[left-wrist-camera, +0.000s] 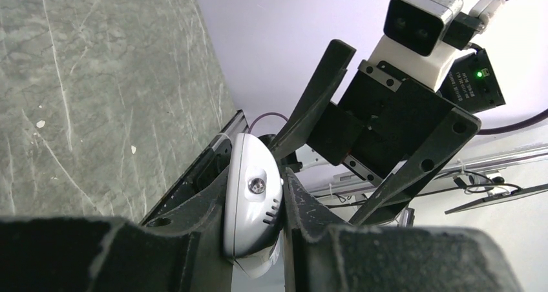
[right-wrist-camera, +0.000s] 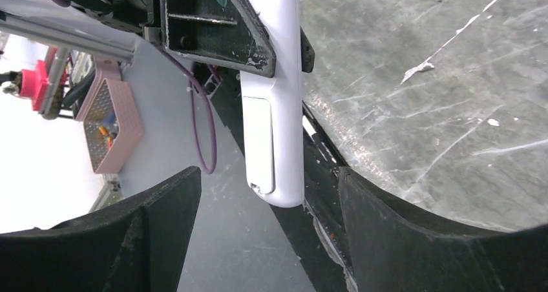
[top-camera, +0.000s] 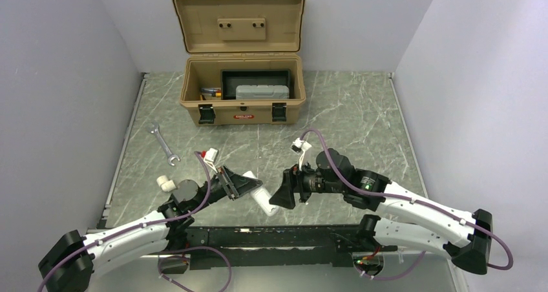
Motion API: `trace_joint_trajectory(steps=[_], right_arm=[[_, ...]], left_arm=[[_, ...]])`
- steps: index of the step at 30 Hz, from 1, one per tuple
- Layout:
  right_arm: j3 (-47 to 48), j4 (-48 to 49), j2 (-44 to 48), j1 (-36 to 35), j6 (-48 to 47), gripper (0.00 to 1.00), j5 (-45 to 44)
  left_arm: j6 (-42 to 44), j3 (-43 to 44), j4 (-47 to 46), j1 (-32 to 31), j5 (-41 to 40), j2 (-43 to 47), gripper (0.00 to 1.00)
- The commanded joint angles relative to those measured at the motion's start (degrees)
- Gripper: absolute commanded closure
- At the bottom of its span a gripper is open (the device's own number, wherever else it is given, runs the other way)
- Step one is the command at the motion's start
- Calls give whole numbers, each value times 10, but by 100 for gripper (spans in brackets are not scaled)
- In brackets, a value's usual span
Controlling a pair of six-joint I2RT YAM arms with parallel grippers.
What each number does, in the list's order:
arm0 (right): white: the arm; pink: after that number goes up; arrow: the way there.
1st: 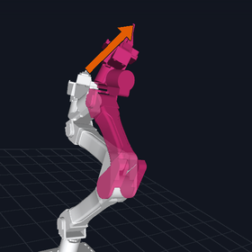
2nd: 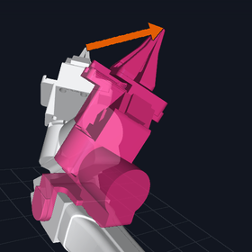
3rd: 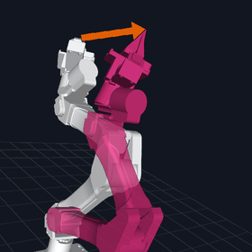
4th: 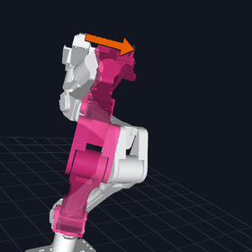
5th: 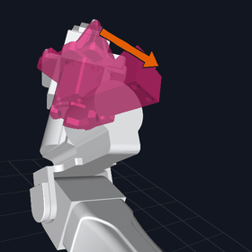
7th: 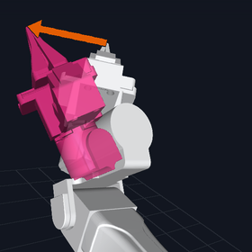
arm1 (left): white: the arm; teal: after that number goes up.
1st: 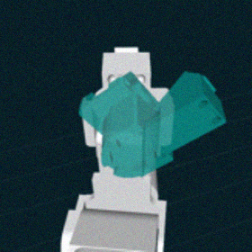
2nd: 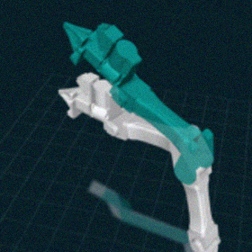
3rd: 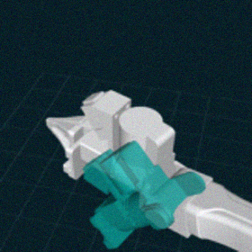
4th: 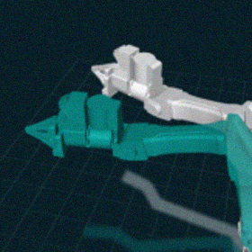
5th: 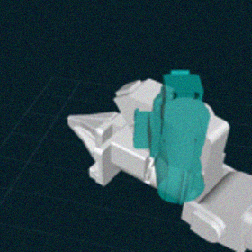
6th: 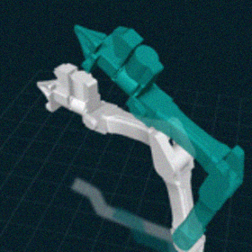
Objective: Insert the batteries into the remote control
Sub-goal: Load the battery cover into the remote control.
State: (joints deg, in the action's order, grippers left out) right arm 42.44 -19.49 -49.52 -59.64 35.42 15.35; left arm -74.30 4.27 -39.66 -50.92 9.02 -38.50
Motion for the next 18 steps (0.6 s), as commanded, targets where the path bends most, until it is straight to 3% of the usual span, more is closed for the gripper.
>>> trace_joint_trajectory(steps=[1, 13, 18], right_arm=[[-11, 54, -6, 3, 27, 21, 32], [-26, 64, -34, 3, 27, 27, 38], [-29, 71, -38, 4, 28, 35, 42]], left_arm=[[6, 30, -45, 0, 12, 2, 100], [4, 35, -37, 0, 11, 4, 100], [4, 34, -47, -1, 12, -1, 100]])
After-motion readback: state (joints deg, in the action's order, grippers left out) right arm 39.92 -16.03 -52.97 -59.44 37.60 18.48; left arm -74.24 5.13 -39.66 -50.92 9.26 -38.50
